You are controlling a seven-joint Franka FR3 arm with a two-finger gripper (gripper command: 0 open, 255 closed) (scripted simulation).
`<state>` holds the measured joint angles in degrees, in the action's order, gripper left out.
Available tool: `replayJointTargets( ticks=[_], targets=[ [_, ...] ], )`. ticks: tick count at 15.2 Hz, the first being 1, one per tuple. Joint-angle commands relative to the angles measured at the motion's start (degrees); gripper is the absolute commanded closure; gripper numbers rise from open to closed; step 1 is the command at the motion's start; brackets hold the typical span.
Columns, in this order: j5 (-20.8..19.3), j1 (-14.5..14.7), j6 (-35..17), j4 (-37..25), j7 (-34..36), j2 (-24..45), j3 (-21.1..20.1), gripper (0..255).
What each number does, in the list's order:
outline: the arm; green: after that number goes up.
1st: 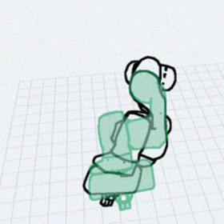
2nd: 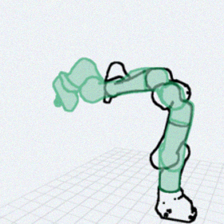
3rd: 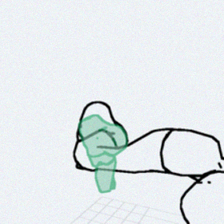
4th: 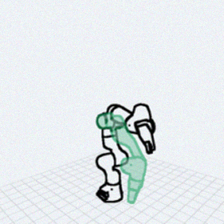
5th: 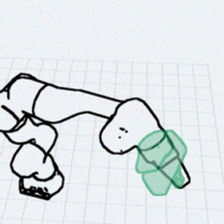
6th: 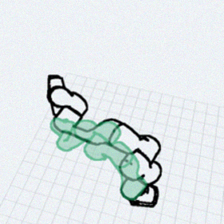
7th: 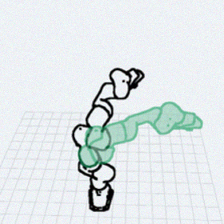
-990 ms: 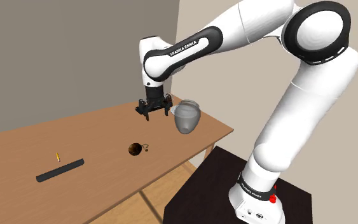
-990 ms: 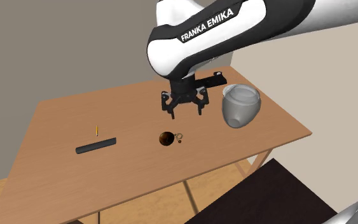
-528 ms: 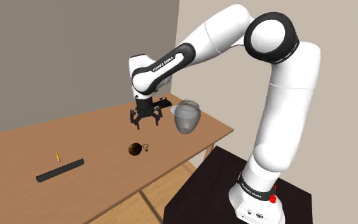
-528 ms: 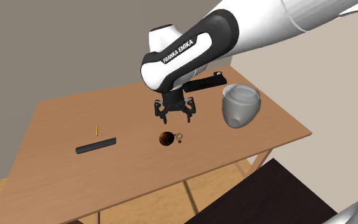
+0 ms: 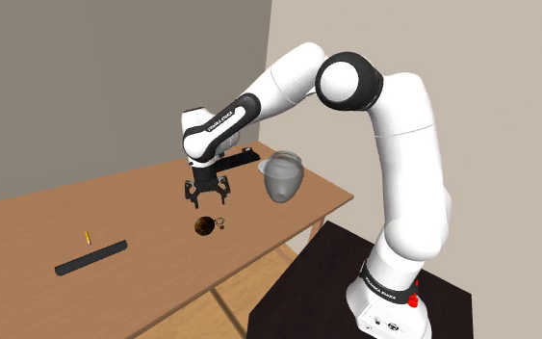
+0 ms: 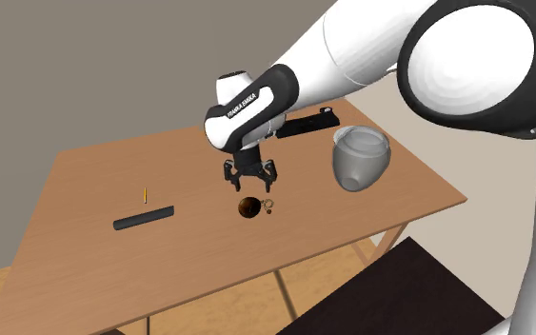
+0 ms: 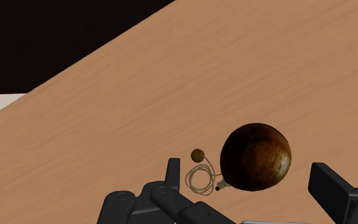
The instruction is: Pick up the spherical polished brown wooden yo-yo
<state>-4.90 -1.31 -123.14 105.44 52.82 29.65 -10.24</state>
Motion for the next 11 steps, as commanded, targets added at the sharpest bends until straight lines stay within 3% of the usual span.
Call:
replayJointTargets(
  ticks=[1,4,11],
  targets=[
    [0.13,0.30,0.03,-4.24,1.43,4.70,0.62,0],
    [0.60,0.75,0.51,-11.14,3.31,11.80,1.46,0],
    [0.29,1.06,-2.05,-12.69,3.58,16.00,1.90,0]
  ],
)
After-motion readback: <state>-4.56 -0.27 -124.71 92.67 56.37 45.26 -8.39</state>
